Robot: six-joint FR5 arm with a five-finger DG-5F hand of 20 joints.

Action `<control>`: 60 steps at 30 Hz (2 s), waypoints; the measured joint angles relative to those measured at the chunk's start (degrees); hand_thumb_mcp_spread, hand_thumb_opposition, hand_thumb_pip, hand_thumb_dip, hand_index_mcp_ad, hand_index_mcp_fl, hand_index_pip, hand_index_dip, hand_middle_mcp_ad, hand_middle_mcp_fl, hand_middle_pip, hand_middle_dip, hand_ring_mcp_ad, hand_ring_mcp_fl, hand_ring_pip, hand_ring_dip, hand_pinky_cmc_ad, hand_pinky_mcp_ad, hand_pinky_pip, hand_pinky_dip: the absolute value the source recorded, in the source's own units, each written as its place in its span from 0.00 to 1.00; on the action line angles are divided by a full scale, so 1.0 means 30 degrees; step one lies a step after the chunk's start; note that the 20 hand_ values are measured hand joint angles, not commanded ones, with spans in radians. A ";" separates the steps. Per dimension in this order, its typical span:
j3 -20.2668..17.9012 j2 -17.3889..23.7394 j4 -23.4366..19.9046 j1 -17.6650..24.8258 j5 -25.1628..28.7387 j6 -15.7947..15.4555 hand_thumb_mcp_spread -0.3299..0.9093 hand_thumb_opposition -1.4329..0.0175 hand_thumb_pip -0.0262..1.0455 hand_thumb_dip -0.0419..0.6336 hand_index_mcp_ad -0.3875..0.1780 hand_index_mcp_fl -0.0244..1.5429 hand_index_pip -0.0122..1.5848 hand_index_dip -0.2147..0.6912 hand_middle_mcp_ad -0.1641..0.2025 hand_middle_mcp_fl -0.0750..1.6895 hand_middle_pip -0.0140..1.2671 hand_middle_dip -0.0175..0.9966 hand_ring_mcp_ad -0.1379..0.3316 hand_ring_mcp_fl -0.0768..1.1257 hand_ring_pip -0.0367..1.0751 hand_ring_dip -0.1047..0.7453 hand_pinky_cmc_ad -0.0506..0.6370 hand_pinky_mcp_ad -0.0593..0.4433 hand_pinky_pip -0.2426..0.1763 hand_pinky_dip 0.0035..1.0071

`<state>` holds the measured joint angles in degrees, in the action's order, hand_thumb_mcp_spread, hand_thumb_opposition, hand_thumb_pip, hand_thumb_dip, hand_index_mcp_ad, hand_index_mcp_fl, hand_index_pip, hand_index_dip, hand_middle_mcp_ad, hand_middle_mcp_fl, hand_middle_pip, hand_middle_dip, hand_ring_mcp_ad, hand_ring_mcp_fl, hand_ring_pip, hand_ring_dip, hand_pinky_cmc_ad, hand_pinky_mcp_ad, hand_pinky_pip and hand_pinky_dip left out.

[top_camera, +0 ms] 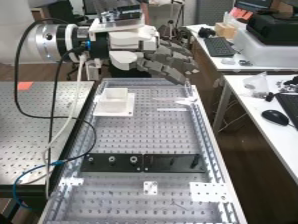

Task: Grab the chopstick and place it in the clear container

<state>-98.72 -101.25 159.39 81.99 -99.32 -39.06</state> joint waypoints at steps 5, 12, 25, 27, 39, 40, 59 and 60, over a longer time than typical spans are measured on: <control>-0.0579 0.0380 -0.0889 0.0176 0.0645 0.0448 0.49 0.46 0.51 0.27 0.48 0.20 0.04 0.39 0.61 0.21 0.10 0.42 0.52 0.13 0.12 0.46 0.63 0.77 0.52 0.45; -0.1347 0.0959 -0.2300 0.0450 0.2158 0.0909 0.46 0.46 0.50 0.27 0.48 0.17 0.04 0.39 0.61 0.18 0.10 0.42 0.51 0.12 0.11 0.46 0.64 0.77 0.52 0.45; -0.0147 0.0950 -0.0741 0.1646 0.4901 0.0709 0.41 0.48 0.50 0.22 0.48 0.05 0.04 0.39 0.62 0.09 0.10 0.33 0.54 0.08 0.12 0.37 0.66 0.80 0.52 0.34; -0.0065 0.0990 -0.0739 0.1664 0.5050 0.0653 0.41 0.48 0.51 0.20 0.50 0.04 0.04 0.39 0.65 0.09 0.11 0.31 0.54 0.08 0.12 0.35 0.65 0.80 0.52 0.31; 0.1148 0.0458 0.0921 0.1966 0.6349 -0.0251 0.32 0.49 0.58 0.14 0.53 0.04 0.04 0.36 0.65 0.07 0.11 0.23 0.54 0.07 0.12 0.24 0.64 0.80 0.50 0.19; 0.1237 0.0367 0.1019 0.1996 0.6385 -0.0248 0.31 0.49 0.59 0.14 0.53 0.04 0.04 0.36 0.65 0.07 0.11 0.23 0.54 0.07 0.12 0.24 0.64 0.80 0.50 0.19; 0.2131 -0.0580 0.0790 0.1930 0.6089 -0.0572 0.28 0.48 0.62 0.11 0.53 0.03 0.04 0.33 0.65 0.07 0.12 0.22 0.55 0.06 0.12 0.24 0.64 0.80 0.43 0.17; 0.2135 -0.0588 0.0781 0.1910 0.5984 -0.0569 0.28 0.48 0.62 0.11 0.53 0.03 0.04 0.33 0.65 0.07 0.11 0.22 0.55 0.06 0.12 0.24 0.64 0.80 0.43 0.17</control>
<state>-92.32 -103.02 161.73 87.72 -81.37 -40.77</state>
